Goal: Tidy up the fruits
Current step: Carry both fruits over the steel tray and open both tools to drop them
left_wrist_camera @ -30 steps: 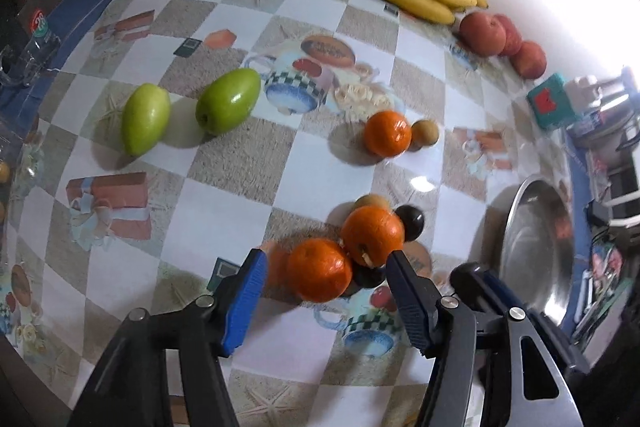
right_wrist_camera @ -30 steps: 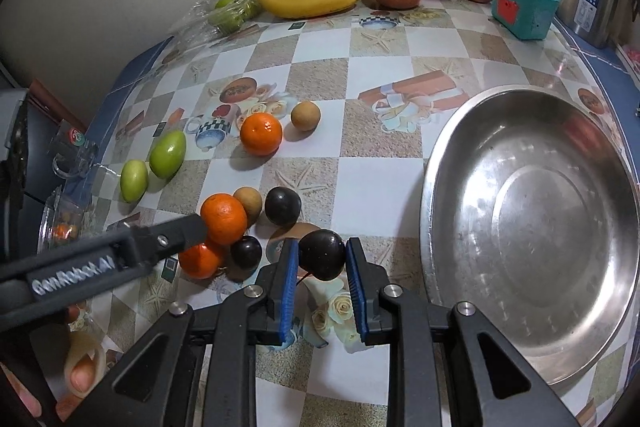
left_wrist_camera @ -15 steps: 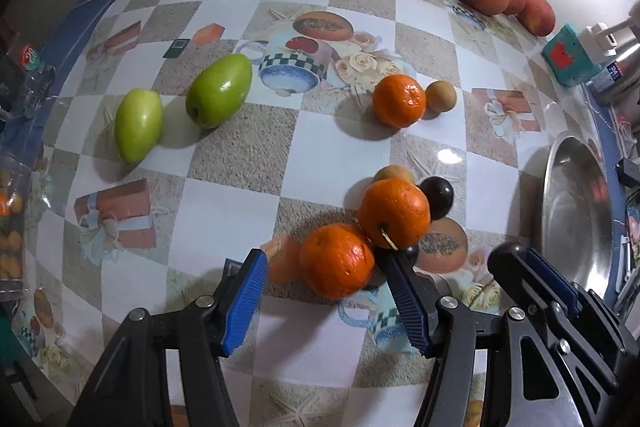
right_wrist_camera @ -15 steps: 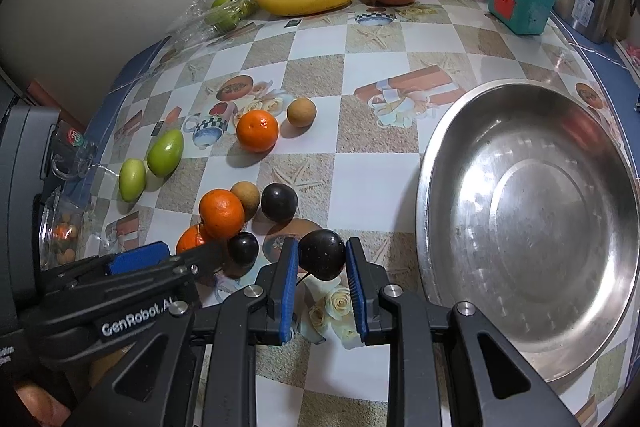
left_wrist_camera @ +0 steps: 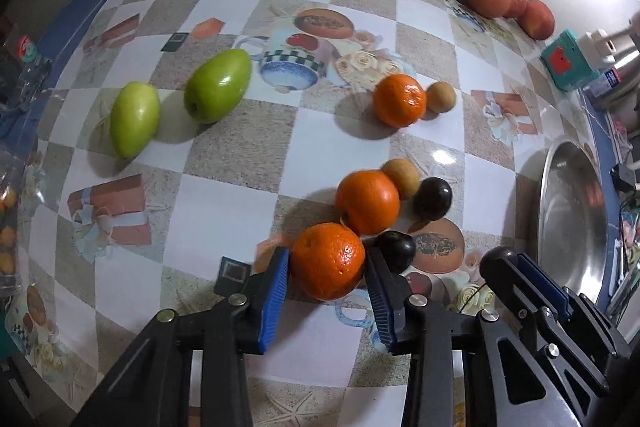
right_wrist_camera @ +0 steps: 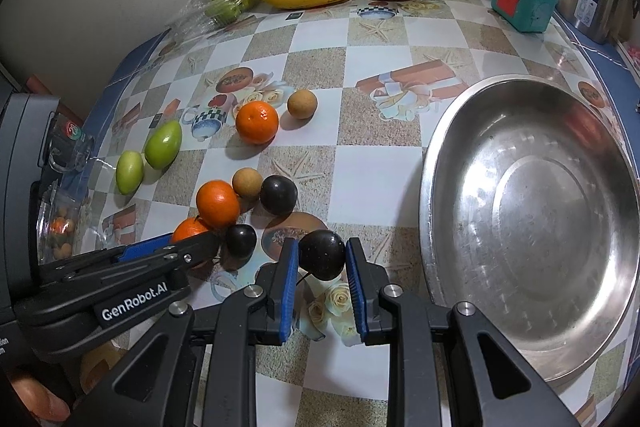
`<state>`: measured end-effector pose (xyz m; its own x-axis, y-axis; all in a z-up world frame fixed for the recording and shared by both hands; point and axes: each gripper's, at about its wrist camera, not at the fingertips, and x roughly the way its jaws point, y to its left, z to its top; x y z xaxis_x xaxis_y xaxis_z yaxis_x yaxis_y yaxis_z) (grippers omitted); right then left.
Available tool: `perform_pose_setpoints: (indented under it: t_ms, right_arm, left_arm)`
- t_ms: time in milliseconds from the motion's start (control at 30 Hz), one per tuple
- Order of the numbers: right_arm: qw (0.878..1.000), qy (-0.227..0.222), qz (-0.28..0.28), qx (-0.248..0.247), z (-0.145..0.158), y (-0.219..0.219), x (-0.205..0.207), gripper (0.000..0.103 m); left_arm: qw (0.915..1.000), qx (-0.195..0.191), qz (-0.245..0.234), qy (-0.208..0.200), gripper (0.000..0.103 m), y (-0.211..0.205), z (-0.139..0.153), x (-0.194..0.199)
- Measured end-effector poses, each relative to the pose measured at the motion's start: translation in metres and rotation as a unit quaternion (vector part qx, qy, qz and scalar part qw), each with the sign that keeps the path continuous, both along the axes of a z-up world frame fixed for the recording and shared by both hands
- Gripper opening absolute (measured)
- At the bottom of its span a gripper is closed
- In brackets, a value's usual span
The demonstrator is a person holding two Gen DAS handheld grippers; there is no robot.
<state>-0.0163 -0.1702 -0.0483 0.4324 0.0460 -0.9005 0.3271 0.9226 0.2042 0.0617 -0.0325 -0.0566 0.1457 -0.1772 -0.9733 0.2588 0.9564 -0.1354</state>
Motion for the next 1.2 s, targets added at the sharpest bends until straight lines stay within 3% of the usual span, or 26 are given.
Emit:
perform_pose_setpoints:
  t_ms: [267, 467, 800, 1033, 1200]
  right_arm:
    - [0.999, -0.013, -0.045, -0.004, 0.008, -0.026, -0.009, 0.025]
    - [0.993, -0.015, -0.117, -0.017, 0.018, -0.065, -0.027, 0.025]
    - [0.971, 0.006, -0.231, -0.053, 0.022, -0.129, -0.063, 0.025]
    - [0.963, 0.009, -0.261, -0.061, 0.020, -0.154, -0.071, 0.025]
    - [0.960, 0.009, -0.275, -0.057, 0.016, -0.167, -0.074, 0.025]
  left_arm:
    - [0.9985, -0.001, 0.040, -0.038, 0.041, 0.021, 0.025, 0.000]
    - [0.9966, -0.014, 0.027, -0.077, 0.041, 0.007, 0.047, -0.006]
    - [0.9879, -0.016, -0.088, -0.127, 0.041, -0.074, 0.066, -0.032]
    - [0.9706, -0.030, -0.177, -0.161, 0.041, -0.144, 0.067, -0.054]
    - [0.9623, -0.032, -0.211, -0.169, 0.041, -0.180, 0.059, -0.066]
